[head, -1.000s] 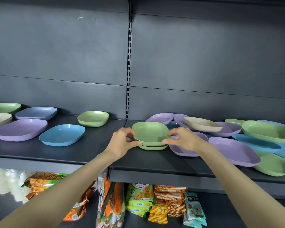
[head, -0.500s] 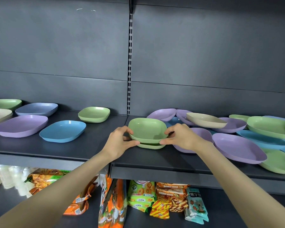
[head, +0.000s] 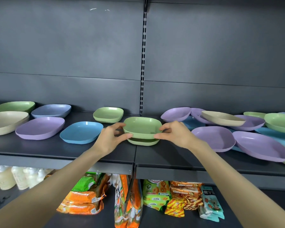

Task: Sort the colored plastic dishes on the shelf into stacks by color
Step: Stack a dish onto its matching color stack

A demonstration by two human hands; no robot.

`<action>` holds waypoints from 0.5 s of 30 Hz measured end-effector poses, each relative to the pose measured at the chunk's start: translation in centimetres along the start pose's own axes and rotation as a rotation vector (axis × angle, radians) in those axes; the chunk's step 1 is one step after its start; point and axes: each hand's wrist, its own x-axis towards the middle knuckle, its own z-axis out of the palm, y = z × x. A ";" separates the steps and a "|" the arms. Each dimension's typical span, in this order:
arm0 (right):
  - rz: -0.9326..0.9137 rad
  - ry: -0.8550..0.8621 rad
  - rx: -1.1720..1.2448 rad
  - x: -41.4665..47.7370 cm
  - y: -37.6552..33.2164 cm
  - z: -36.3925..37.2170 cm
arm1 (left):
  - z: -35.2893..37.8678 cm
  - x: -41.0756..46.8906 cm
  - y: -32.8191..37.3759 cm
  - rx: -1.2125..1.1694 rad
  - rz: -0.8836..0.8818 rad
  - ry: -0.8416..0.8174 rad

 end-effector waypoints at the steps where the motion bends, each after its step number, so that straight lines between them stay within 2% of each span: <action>1: 0.000 0.018 0.000 -0.1 -0.1 0.2 | -0.3 0.1 -0.2 0.012 0.007 -0.005; 15: 0.006 0.029 -0.118 -1.5 -0.9 0.6 | -1.0 0.4 -0.7 0.062 0.075 -0.066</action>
